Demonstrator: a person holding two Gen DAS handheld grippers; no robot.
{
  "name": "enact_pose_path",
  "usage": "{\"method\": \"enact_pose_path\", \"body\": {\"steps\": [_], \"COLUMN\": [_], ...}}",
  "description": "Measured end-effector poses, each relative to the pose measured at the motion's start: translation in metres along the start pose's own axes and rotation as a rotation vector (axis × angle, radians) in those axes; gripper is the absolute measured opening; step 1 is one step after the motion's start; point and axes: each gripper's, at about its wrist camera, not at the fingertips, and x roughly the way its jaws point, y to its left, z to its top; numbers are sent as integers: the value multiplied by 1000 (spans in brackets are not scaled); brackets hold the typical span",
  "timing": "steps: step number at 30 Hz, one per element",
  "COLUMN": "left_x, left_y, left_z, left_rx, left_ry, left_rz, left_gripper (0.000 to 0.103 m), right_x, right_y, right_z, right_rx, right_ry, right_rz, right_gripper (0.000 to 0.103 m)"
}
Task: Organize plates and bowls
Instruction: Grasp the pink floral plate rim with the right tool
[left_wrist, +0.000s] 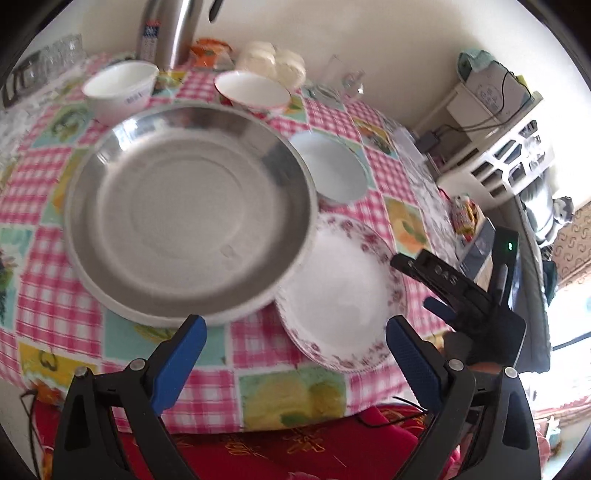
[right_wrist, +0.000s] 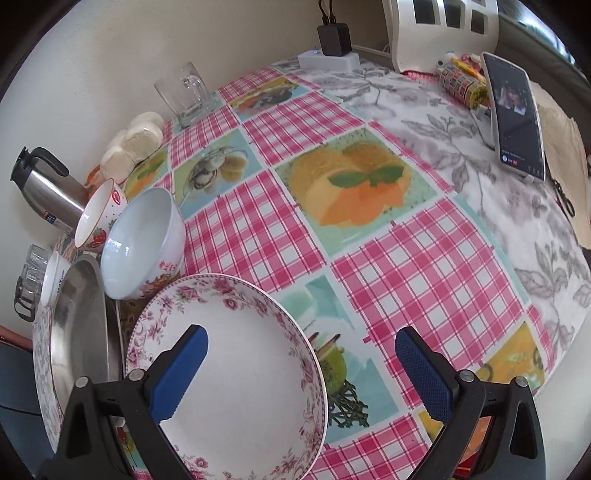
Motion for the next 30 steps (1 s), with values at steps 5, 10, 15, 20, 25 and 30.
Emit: {"method": "enact_pose_path", "body": {"steps": [5, 10, 15, 20, 25, 30], "left_x": [24, 39, 49, 63, 74, 82], "left_y": [0, 6, 7, 10, 8, 6], "left_z": [-10, -10, -10, -11, -13, -12], "left_rx": [-32, -80, -93, -116, -127, -137], "left_ry": [96, 131, 145, 177, 194, 177], "left_rz": [-39, -41, -40, -26, -25, 14], "left_gripper": [85, 71, 54, 37, 25, 23], "right_x": [4, 12, 18, 19, 19, 20], "right_y": [-2, -4, -5, -7, -14, -11], "right_z": [-1, -3, -6, -6, -4, -4], "right_rx": [14, 35, 41, 52, 65, 51], "right_ry": [23, 63, 91, 85, 78, 79], "right_rz": [17, 52, 79, 77, 80, 81], "right_gripper": [87, 74, 47, 35, 29, 27]}}
